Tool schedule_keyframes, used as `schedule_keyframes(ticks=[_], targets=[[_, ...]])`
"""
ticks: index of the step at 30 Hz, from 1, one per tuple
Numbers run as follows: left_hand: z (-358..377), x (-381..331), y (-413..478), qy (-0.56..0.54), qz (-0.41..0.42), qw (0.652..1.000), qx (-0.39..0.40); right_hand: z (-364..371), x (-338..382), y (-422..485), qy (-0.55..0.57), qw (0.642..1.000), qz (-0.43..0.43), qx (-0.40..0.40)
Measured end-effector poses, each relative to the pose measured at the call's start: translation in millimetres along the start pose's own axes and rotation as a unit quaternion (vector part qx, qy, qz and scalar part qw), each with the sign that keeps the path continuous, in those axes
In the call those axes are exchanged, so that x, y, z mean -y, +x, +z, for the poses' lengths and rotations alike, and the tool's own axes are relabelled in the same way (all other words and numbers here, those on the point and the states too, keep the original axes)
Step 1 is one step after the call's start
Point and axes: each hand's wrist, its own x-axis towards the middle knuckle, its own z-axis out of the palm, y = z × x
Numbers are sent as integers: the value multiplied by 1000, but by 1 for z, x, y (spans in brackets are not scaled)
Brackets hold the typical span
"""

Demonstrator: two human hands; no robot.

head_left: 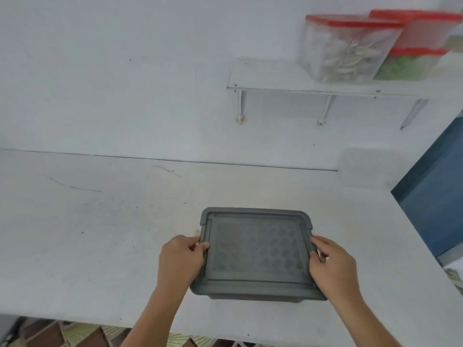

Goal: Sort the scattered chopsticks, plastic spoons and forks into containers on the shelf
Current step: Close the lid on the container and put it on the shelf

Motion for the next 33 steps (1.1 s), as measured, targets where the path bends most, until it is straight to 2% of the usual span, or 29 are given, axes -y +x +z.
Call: schedule_keyframes(ticks=[5,8,11,13,14,16,17,19,21,23,25,28,31,33], targets=[[4,6,-1,-3,7,1000,2,-3,10,-9,-18,999,33,2],[9,2,1,-43,6,998,-40,1,12,-11,-40,998,34,-21],[14,1,-3,-104,-50,993,-17,7,7,-14,-26,998,23,-58],[15,2,-3,-167,-132,976,49,7,6,-13,19,996,71,-60],[14,3,-2,-206,-160,962,81,5,8,-12,49,990,125,-42],[12,1,-4,-239,-156,953,99,3,8,-7,102,969,225,8],[12,-1,-5,-222,-131,963,83,2,8,-5,128,961,242,27],[16,0,-5,-132,-56,989,34,2,6,-5,130,969,211,18],[20,-1,-5,-4,2,1000,13,5,9,-12,61,987,149,-13],[26,-9,-7,99,34,994,38,9,13,-16,-37,995,86,-39],[33,-16,-10,161,49,984,64,12,18,-18,-122,992,37,-16],[36,-18,-16,201,68,974,80,16,20,-21,-243,967,4,75],[39,-12,-13,212,83,971,74,17,17,-23,-294,950,-6,102],[41,-15,-13,174,63,978,92,18,20,-23,-313,943,-7,111]])
